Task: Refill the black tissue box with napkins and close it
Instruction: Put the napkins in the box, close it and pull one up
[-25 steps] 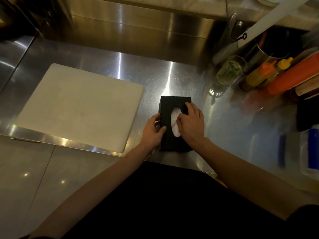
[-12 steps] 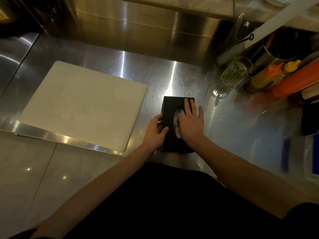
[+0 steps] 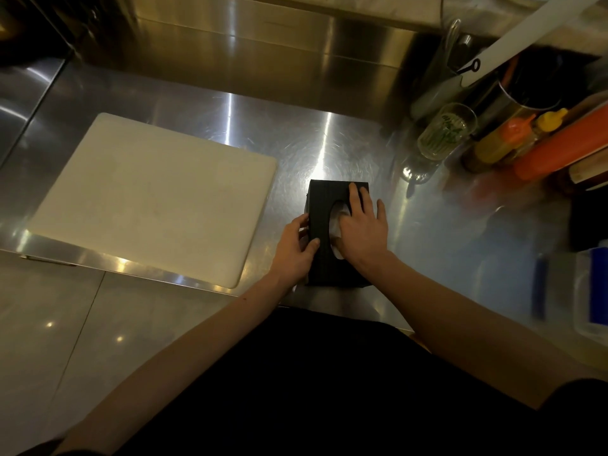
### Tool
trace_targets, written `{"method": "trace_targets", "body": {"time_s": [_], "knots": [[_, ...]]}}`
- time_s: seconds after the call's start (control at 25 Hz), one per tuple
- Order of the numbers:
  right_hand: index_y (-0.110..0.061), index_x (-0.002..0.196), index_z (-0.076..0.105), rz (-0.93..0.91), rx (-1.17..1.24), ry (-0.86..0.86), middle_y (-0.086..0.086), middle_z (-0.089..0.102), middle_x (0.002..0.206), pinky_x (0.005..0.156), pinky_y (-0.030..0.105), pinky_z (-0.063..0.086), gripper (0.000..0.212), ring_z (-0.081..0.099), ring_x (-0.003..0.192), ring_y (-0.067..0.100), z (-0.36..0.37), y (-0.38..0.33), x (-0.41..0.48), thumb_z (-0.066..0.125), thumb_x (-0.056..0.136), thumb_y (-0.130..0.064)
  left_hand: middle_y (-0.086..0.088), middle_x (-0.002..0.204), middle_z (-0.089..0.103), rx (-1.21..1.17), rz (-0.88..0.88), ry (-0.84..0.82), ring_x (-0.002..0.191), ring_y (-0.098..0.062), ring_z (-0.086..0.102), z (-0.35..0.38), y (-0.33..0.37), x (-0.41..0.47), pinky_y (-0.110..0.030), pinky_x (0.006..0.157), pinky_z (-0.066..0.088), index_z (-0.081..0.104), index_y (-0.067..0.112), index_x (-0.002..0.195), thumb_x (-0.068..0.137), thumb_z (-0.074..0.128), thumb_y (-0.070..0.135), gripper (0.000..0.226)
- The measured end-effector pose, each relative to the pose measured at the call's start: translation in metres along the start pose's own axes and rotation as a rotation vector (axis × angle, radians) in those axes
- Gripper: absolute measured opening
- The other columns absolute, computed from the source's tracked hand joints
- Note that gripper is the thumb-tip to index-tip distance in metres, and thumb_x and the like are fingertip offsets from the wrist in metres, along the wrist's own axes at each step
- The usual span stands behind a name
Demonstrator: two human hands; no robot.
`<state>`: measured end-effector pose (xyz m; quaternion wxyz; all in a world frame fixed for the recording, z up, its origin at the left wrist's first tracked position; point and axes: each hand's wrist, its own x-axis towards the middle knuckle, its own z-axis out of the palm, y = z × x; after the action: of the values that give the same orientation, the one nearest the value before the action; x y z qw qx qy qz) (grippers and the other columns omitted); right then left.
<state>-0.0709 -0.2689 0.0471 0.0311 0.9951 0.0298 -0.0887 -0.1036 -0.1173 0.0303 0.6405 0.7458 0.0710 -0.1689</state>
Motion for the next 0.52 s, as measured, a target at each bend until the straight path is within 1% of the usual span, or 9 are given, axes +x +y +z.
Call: {"method": "trace_targets", "body": {"time_s": [0.08, 0.16, 0.32, 0.4, 0.52], "knots": [[-0.018, 0.124, 0.061, 0.01, -0.004, -0.043, 0.011, -0.001, 0.162, 0.118, 0.052, 0.009, 0.046, 0.0, 0.148, 0.031, -0.003, -0.003, 0.002, 0.069, 0.082, -0.035, -0.008, 0.141, 0.043, -0.006, 0.0, -0.004, 0.124, -0.013, 0.049, 0.0, 0.001, 0.0, -0.005, 0.09, 0.043, 0.038, 0.012, 0.142, 0.092, 0.055, 0.002, 0.054], [-0.015, 0.126, 0.059, 0.016, -0.006, -0.058, 0.013, -0.002, 0.161, 0.118, 0.052, 0.013, 0.051, 0.001, 0.148, 0.034, -0.006, -0.007, 0.004, 0.072, 0.08, -0.032, -0.009, 0.142, 0.042, -0.005, -0.004, -0.005, 0.123, -0.012, 0.048, 0.0, 0.002, -0.001, -0.005, 0.09, 0.044, 0.038, 0.012, 0.143, 0.093, 0.055, 0.002, 0.054], [-0.011, 0.124, 0.06, 0.018, -0.012, -0.055, 0.016, 0.0, 0.161, 0.115, 0.051, 0.019, 0.048, 0.004, 0.147, 0.038, -0.008, -0.011, 0.003, 0.07, 0.081, -0.029, -0.008, 0.142, 0.041, -0.005, -0.006, -0.006, 0.121, -0.011, 0.048, 0.0, 0.005, -0.002, -0.003, 0.087, 0.043, 0.038, 0.011, 0.143, 0.093, 0.054, 0.001, 0.053], [-0.009, 0.125, 0.059, 0.008, -0.017, -0.067, 0.018, 0.0, 0.16, 0.115, 0.051, 0.02, 0.047, 0.004, 0.146, 0.04, -0.009, -0.013, 0.002, 0.067, 0.084, -0.029, -0.007, 0.142, 0.041, 0.002, -0.012, -0.005, 0.124, -0.012, 0.048, 0.0, 0.004, -0.002, -0.007, 0.091, 0.044, 0.038, 0.012, 0.143, 0.093, 0.054, 0.002, 0.053], [-0.011, 0.127, 0.058, 0.001, 0.005, -0.092, 0.015, -0.004, 0.161, 0.116, 0.051, 0.019, 0.044, 0.001, 0.147, 0.036, -0.01, -0.009, 0.003, 0.064, 0.085, -0.025, -0.009, 0.142, 0.041, 0.008, -0.004, -0.007, 0.128, -0.018, 0.048, 0.0, 0.003, -0.001, -0.022, 0.102, 0.043, 0.038, 0.012, 0.143, 0.093, 0.054, 0.002, 0.054]]}}
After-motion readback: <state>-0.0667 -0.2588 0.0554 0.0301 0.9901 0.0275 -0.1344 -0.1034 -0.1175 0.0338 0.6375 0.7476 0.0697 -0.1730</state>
